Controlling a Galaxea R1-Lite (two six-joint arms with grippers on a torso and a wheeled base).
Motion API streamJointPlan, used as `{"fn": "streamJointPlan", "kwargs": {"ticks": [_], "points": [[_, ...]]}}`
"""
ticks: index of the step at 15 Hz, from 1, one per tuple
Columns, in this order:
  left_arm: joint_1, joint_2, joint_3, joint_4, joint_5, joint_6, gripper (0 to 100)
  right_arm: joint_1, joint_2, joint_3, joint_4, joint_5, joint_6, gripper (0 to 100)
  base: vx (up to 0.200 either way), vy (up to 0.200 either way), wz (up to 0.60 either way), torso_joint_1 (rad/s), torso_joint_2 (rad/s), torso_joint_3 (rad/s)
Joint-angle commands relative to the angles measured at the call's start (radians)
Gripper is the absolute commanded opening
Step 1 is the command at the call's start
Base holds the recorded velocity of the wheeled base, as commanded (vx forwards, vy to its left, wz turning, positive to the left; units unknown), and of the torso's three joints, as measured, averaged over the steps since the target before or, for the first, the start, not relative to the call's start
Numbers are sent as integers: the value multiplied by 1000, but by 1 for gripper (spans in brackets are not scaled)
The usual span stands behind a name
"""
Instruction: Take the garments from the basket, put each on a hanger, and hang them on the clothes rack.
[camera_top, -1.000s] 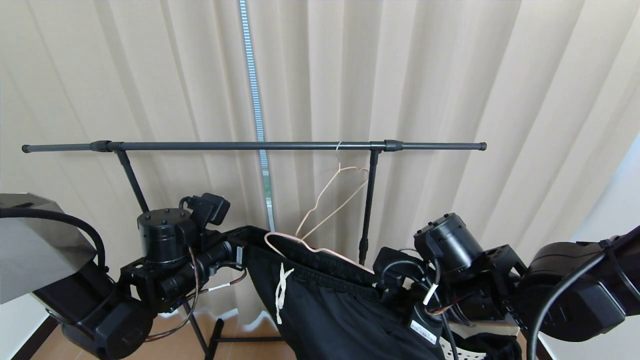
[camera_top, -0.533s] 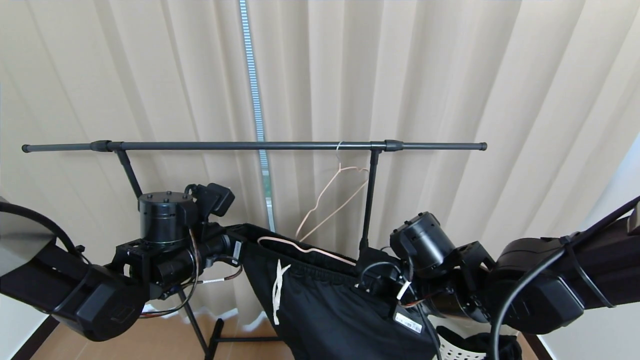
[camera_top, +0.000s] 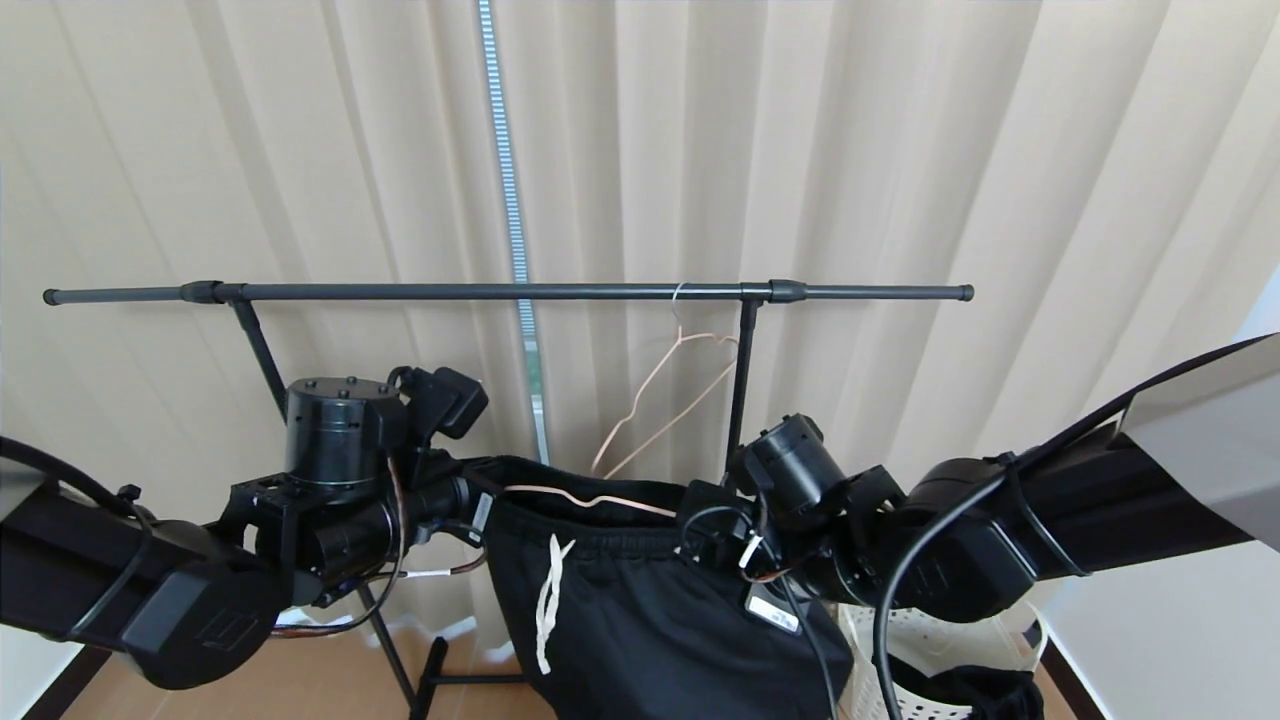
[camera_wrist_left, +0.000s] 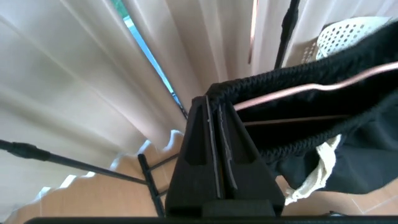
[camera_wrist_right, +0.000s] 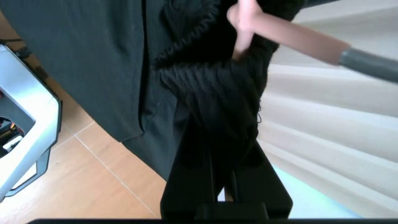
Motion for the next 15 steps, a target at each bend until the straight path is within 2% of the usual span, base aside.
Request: {"fn": "streamJointPlan", "kwargs": {"ticks": [1,7,13,15], "points": [[-32,-12,-27,29,18,0,0,1,38,-47,-4,1,0,0,0,0,0,0,0,0],[-117,-10,-142,184,118,-9,0,2,71,-95,-15,-3,7,0,0,0,0,0,0,0],[-130,-26,-171,204,119,-20,0,10,124,-109,-21,-32,14,0,0,0,0,0,0,0],[-143,-32,-167,227,119,-26,0,11,122,-132,-18,-32,53,0,0,0,0,0,0,0]]}}
